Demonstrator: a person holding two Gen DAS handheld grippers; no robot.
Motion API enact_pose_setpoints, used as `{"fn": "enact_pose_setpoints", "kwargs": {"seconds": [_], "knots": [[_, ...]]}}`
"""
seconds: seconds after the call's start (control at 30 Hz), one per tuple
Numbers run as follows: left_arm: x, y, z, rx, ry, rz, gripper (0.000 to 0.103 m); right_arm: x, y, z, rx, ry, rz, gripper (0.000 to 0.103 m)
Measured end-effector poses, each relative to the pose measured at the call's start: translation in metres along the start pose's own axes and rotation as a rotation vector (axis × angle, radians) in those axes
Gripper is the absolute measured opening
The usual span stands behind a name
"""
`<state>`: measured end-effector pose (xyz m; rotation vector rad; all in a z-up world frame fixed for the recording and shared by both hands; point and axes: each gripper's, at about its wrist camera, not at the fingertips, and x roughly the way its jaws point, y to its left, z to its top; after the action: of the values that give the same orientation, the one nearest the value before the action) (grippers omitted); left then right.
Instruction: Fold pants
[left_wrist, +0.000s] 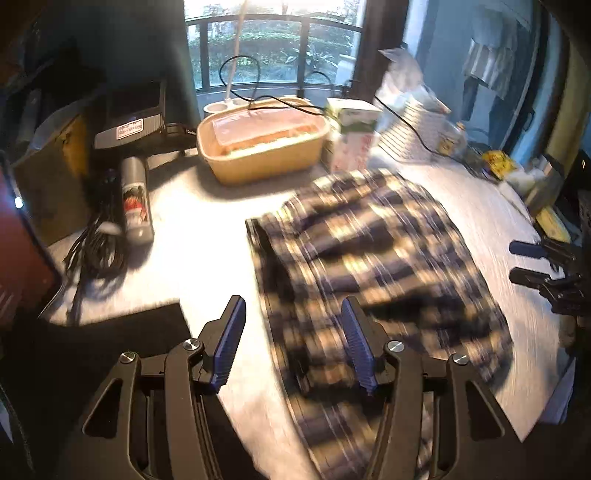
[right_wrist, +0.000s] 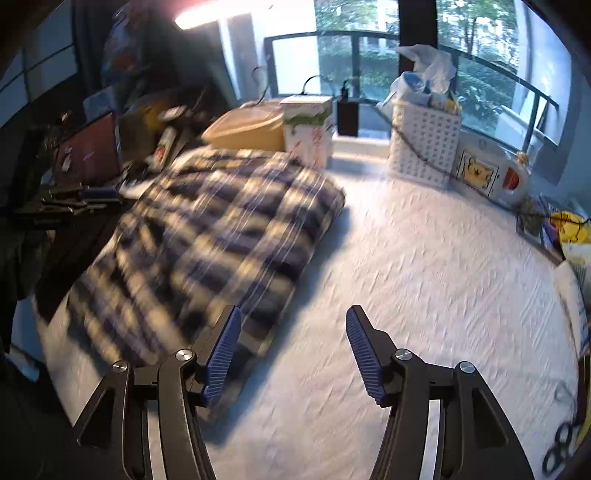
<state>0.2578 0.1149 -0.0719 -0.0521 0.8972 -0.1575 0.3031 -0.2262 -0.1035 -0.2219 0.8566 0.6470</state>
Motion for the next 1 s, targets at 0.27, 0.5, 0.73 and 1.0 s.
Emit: {"fn": "enact_pose_setpoints", "kwargs": {"seconds": [0.27,0.5,0.73,1.0], "knots": [[0.05,0.013,0.034,0.015,0.023,-0.035,0.06,0.038,-0.025,0.044,0.098,-0.023,0.027,0.062],[0.082,0.034,0.04,-0.034,0.082,-0.116,0.06,0.074,-0.036,0.062,0.126,0.005,0.054,0.062],[0.087,0.038,0.038,-0.047,0.058,-0.17,0.059,0.103,-0.046,0.072,0.169,0.026,0.119,0.062],[0.08,0.025,0.037,-0.009,0.021,-0.192,0.025,0.123,-0.048,0.079,0.227,0.004,0.198,0.062]]}}
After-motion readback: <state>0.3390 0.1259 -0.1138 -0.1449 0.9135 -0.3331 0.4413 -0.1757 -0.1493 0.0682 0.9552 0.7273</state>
